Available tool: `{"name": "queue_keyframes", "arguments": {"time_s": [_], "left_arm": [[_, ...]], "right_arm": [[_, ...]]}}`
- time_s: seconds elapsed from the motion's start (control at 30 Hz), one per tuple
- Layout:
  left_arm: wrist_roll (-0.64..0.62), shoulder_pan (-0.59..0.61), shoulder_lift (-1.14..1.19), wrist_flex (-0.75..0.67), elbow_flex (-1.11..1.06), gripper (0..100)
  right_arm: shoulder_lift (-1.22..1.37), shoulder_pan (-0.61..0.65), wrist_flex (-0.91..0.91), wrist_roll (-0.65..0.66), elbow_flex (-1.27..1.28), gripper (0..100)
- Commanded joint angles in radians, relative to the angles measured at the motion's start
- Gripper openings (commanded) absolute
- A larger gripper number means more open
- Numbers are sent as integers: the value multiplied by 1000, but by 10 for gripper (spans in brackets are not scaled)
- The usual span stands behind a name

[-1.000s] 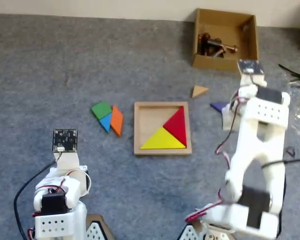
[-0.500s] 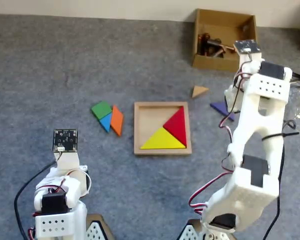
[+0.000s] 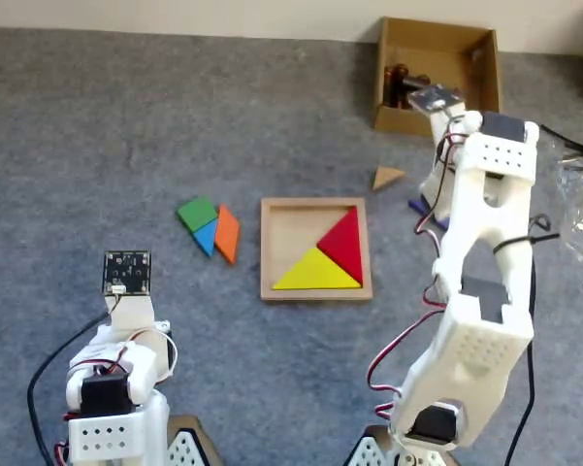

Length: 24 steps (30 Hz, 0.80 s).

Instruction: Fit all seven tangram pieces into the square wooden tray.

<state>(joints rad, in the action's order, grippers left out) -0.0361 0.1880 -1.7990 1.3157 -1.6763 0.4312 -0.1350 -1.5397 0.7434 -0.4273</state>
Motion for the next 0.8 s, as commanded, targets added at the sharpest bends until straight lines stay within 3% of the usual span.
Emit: {"name": "queue_keyframes", "arguments": {"time_s": [0.0,0.27,0.5,0.77], "left_arm": [[-2,8,7,8,-21,5],[-2,8,7,8,-21,5],[-2,8,7,8,-21,5],[-2,8,7,8,-21,5]], "right_arm": [[-10,13,-8,83,-64,205],[-4,13,-7,219,-59,206],[4,15,7,239,-56,207],[133,15,13,275,-65,345]]}}
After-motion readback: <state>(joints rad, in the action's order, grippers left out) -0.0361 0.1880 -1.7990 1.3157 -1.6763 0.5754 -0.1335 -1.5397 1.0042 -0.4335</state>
